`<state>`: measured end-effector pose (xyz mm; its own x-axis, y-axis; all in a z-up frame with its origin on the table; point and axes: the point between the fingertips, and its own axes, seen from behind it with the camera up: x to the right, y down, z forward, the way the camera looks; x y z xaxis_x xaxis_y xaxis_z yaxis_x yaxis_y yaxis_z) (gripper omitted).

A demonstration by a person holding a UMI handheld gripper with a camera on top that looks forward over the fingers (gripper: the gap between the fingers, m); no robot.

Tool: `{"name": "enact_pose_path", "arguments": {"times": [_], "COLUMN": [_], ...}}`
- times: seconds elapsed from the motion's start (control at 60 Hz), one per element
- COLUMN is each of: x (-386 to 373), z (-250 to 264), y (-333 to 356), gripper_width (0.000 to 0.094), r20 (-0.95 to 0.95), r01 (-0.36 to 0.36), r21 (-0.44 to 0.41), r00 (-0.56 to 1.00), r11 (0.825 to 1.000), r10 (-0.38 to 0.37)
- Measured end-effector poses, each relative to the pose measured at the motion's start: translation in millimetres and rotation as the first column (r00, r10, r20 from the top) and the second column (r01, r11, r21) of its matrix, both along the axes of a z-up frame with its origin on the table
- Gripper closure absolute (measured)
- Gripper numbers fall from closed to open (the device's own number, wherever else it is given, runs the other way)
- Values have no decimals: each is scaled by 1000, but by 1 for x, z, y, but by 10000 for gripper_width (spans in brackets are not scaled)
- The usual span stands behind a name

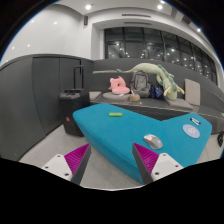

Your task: Arrange mouse

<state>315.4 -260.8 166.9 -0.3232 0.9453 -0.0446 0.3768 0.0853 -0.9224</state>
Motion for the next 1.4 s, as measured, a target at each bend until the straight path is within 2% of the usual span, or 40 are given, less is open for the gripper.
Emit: {"name": "enact_pose_path", "arguments": {"times": [0.233,0.467,0.6,0.8,1.1,1.267,1.35,1.4], "x": [-43,-74,-87,-112,-175,-217,-239,-250], "z": [-22,-60,-82,-105,-144,-163,-174,-181], "y": [58,133,167,183,176,174,178,174], "gripper_width": [83,86,85,84,85,84,78,77], "r20": [3,36,52,60,89,113,124,143], "r01": [114,266,323,348,325,324,335,326], "r21": [30,73,97,110,122,132,148,137], "r00": [993,962,943,933,938,934,927,928], "r11": [993,961,941,931,938,937,930,935], "r10": [-114,-269,-329,-356,-336,-339,-354,-344]}}
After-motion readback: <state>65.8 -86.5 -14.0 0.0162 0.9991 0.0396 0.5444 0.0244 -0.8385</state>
